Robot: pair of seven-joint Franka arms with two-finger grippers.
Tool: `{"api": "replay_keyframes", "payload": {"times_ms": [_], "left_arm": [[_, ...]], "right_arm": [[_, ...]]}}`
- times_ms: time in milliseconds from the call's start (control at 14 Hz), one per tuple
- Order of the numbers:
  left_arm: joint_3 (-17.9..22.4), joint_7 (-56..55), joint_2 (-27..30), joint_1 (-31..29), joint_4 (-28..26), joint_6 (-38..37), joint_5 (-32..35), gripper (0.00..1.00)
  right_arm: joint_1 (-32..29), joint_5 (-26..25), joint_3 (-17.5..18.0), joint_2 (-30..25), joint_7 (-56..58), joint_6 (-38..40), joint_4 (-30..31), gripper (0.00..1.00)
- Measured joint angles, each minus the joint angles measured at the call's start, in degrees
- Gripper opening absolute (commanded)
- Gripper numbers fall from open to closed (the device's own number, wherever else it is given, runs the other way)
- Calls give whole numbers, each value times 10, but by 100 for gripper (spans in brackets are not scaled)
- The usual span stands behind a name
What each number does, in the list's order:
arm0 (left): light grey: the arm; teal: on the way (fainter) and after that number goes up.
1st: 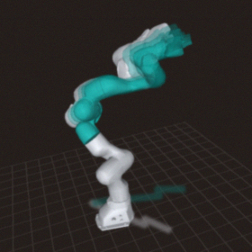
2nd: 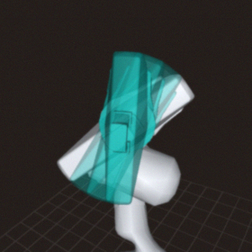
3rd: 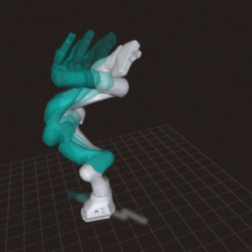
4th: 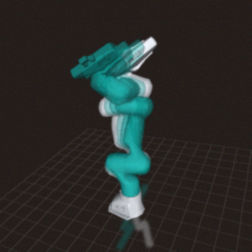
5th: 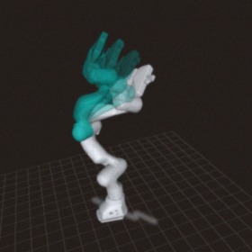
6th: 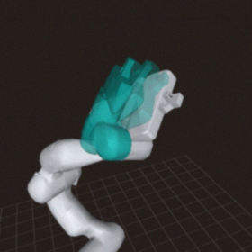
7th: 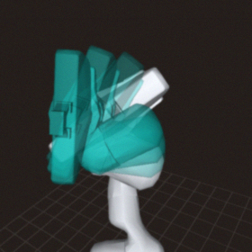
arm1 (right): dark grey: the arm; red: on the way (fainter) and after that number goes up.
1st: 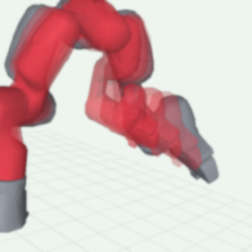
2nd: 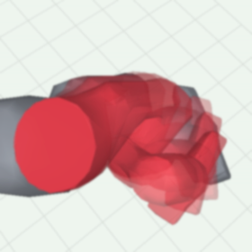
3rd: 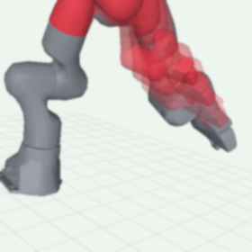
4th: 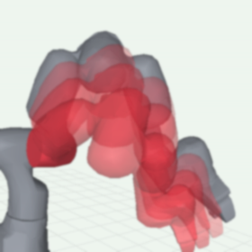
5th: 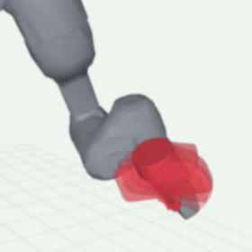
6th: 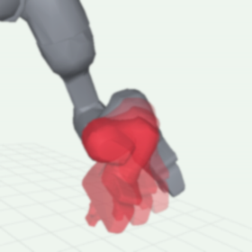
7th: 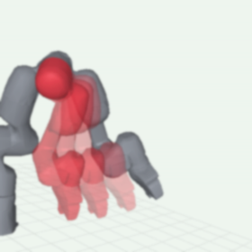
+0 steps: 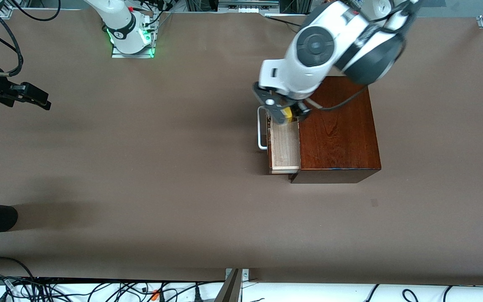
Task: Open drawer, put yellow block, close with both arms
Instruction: 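Move the left gripper down to the front of the open drawer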
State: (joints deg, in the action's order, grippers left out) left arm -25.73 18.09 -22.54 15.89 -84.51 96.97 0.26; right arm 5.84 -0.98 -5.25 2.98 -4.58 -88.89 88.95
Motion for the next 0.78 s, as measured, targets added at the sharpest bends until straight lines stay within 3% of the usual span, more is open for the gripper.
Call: {"api": "replay_keyframes", "payload": {"times_ms": [142,427,783], "left_arm": [[0,81,-35,26,0,56,16,100],[0,197,-98,69,0,128,82,100],[0,223,-130,100,-23,167,166,100]], "right_arm": [[-8,0,5,0,1,0,0,100],[-62,0,61,0,3,0,0,100],[-65,0,66,-1,3,0,0,100]]}}
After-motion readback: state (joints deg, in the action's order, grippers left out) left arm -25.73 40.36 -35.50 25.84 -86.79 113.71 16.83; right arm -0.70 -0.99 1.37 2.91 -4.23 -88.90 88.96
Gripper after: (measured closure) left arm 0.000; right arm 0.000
